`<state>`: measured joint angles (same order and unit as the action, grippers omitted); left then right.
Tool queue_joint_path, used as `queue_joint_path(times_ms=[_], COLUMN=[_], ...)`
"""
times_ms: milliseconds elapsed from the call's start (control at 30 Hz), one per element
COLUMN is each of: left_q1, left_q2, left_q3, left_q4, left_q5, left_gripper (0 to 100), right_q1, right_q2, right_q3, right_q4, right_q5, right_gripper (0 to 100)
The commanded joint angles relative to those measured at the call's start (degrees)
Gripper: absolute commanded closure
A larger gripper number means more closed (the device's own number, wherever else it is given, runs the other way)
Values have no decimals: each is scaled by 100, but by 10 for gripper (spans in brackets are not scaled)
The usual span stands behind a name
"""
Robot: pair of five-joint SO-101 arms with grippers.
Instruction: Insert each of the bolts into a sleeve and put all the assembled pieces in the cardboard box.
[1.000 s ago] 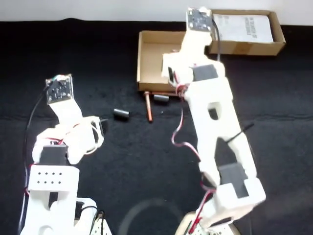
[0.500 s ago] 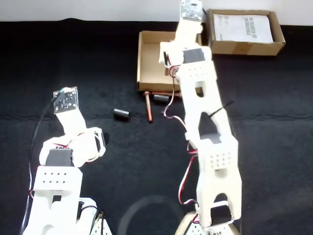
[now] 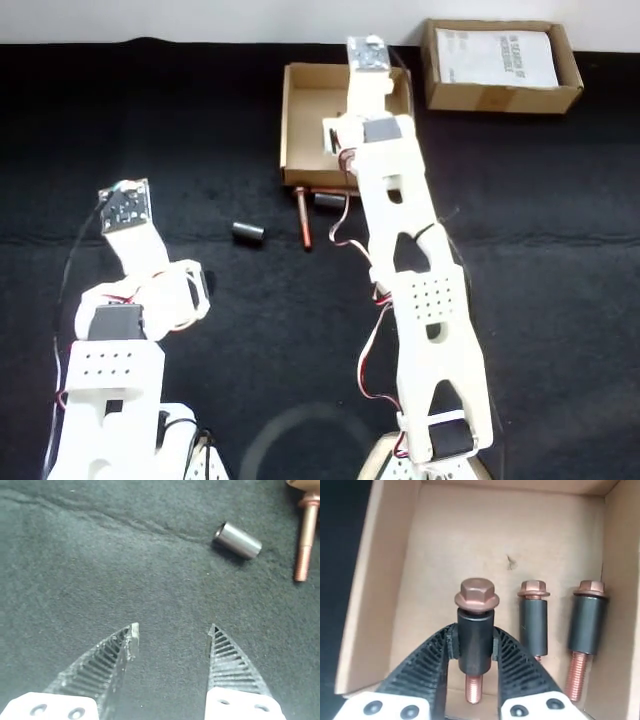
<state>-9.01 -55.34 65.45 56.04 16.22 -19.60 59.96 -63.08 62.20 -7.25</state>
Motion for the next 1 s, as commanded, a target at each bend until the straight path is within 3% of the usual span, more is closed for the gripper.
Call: queue_joint_path(times_ms=[0,233,467,667,967], left_q1=[-127,-127,-127,-119,-110], left_q2=[-101,-110,-110,-110,-110], left_q3=[-13,215,251,233,251], left_q4=[-53,-79,-62,-70,-53], left_q5=[-26,-26,-26,-26,-35], left_gripper=[776,776,774,773,773], right_q1=[48,31,-66,-75,-400], right_q2=[57,242,119,-101,-523], right_q3=[-321,-374,-919,-2044,-3213], right_q4=[75,541,1429,2044,3908], right_q5=[343,932,1099,1099,1073], right_gripper=[991,986,783,783,783])
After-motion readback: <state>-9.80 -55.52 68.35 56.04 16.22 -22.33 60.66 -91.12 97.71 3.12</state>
